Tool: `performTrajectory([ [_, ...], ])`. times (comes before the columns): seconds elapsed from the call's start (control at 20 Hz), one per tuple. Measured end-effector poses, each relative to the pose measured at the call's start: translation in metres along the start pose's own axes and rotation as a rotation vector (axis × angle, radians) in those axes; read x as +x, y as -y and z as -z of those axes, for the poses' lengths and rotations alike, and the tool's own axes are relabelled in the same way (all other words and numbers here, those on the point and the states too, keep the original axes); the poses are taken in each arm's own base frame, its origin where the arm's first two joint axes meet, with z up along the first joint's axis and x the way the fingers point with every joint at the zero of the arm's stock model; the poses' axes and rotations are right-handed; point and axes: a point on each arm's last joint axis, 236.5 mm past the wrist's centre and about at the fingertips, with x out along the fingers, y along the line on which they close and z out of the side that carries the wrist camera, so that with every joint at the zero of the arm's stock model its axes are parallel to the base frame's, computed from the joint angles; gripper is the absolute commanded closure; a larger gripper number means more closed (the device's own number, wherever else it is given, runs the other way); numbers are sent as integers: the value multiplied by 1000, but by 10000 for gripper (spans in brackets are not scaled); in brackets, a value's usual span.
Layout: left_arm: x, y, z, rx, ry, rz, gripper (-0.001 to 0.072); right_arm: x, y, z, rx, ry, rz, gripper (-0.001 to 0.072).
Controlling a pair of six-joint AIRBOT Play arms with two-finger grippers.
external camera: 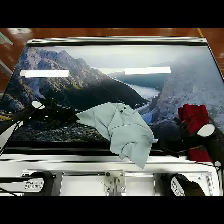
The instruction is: Fold the shirts.
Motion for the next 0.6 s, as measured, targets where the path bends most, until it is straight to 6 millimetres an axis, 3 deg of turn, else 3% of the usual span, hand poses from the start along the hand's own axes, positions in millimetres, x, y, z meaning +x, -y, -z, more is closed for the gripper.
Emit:
performTrajectory([
  [0.3,-26,25,-8,86,73,35,671,22,-2,-18,130,86,-62,43],
  [0.6,-44,41,-11,138,122,53,672,37,-11,-62,266,188,-180,45],
])
